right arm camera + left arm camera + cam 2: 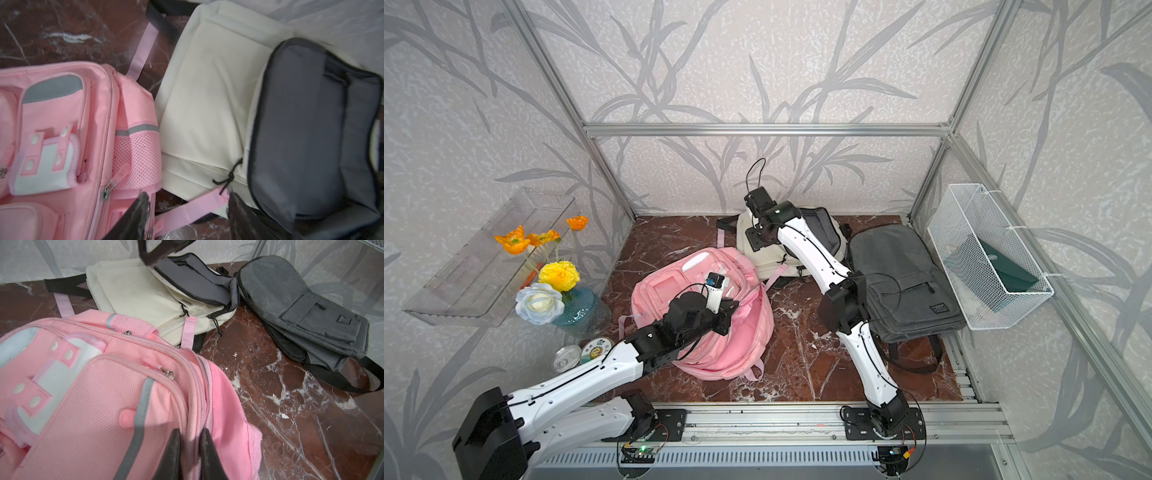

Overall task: Zip up the backpack
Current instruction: Zip the zipper on the backpack.

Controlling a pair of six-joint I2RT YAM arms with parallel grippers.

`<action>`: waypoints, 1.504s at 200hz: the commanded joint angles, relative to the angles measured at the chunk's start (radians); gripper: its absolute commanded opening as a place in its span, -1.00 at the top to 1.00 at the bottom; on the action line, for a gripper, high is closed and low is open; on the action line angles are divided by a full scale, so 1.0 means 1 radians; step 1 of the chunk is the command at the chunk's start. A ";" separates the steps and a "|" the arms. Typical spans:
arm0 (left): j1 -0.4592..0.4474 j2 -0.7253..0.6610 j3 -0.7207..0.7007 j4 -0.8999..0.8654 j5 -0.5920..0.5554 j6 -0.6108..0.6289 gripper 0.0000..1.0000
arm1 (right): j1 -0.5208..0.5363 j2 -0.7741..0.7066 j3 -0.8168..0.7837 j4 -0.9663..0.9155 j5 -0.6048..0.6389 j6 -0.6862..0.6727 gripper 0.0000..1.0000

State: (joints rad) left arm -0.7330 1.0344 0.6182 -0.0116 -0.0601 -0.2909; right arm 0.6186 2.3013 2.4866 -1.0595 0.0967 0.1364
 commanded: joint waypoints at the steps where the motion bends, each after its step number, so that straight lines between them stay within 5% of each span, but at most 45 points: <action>1: 0.014 0.016 0.087 0.037 -0.014 -0.021 1.00 | 0.016 -0.199 -0.158 0.063 0.086 0.044 -0.26; 52: 0.017 0.013 0.104 0.060 0.023 -0.005 0.92 | -0.101 -0.545 -0.795 0.438 -0.078 0.223 -0.27; 106: 0.015 0.042 0.034 -0.051 0.182 -0.059 0.90 | -0.141 -0.620 -1.078 0.613 -0.246 0.345 -0.27; 157: 0.015 0.075 -0.033 -0.145 0.226 -0.180 0.84 | -0.124 -0.455 -1.092 0.718 -0.383 0.470 -0.10; 301: 0.015 0.173 -0.121 -0.132 0.268 -0.269 0.85 | -0.008 -0.267 -1.007 0.625 -0.285 0.415 0.09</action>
State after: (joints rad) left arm -0.7189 1.1969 0.5323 -0.0441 0.1993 -0.4915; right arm 0.6079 1.9984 1.4563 -0.3878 -0.2234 0.5755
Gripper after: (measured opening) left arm 0.137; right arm 0.464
